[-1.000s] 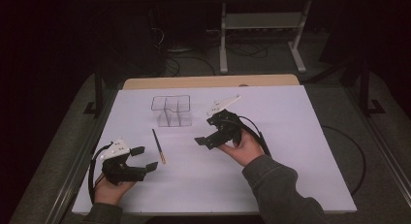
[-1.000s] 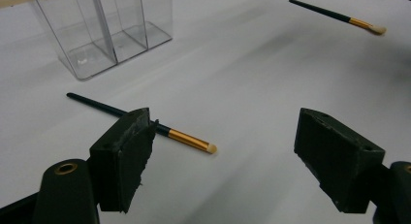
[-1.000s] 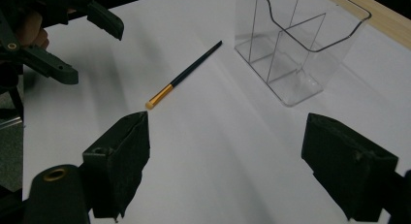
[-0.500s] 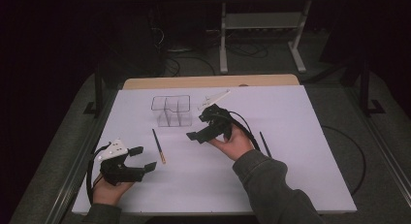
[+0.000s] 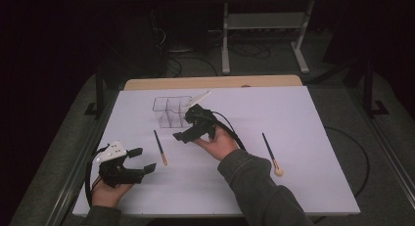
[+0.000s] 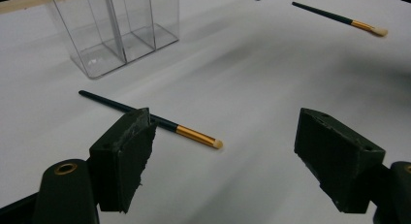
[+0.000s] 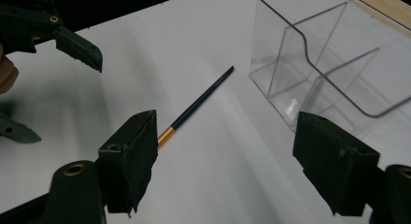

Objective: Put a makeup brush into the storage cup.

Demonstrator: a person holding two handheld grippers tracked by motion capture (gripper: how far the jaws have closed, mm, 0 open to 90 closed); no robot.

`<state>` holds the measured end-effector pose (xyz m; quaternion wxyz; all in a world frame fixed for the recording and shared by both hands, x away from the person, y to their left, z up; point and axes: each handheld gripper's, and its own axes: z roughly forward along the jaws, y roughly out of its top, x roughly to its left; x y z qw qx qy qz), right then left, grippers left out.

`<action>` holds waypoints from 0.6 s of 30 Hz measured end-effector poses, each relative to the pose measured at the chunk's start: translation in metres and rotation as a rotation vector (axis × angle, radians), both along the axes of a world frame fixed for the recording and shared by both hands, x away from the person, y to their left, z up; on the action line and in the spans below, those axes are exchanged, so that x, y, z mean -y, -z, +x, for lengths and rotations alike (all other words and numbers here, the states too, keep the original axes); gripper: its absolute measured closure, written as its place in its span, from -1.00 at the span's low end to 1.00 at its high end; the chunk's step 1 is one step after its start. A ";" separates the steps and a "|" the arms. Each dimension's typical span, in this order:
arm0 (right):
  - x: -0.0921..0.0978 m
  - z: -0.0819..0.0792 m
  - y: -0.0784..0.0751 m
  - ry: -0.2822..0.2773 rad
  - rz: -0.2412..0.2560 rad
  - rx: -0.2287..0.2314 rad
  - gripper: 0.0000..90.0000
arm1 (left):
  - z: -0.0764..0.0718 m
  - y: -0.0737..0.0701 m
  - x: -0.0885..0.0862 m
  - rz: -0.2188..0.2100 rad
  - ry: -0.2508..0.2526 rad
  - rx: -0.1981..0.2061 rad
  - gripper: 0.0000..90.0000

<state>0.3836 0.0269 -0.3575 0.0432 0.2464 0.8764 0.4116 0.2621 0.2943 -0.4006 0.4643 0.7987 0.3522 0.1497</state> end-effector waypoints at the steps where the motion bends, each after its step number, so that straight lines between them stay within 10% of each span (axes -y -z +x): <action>1: -0.004 0.002 0.001 -0.009 -0.009 0.012 -0.46 | -0.001 0.000 0.000 -0.005 -0.005 -0.008 -0.54; 18: -0.053 0.012 0.019 -0.014 -0.100 -0.034 -0.31 | -0.001 0.000 -0.002 0.000 -0.006 -0.006 -0.55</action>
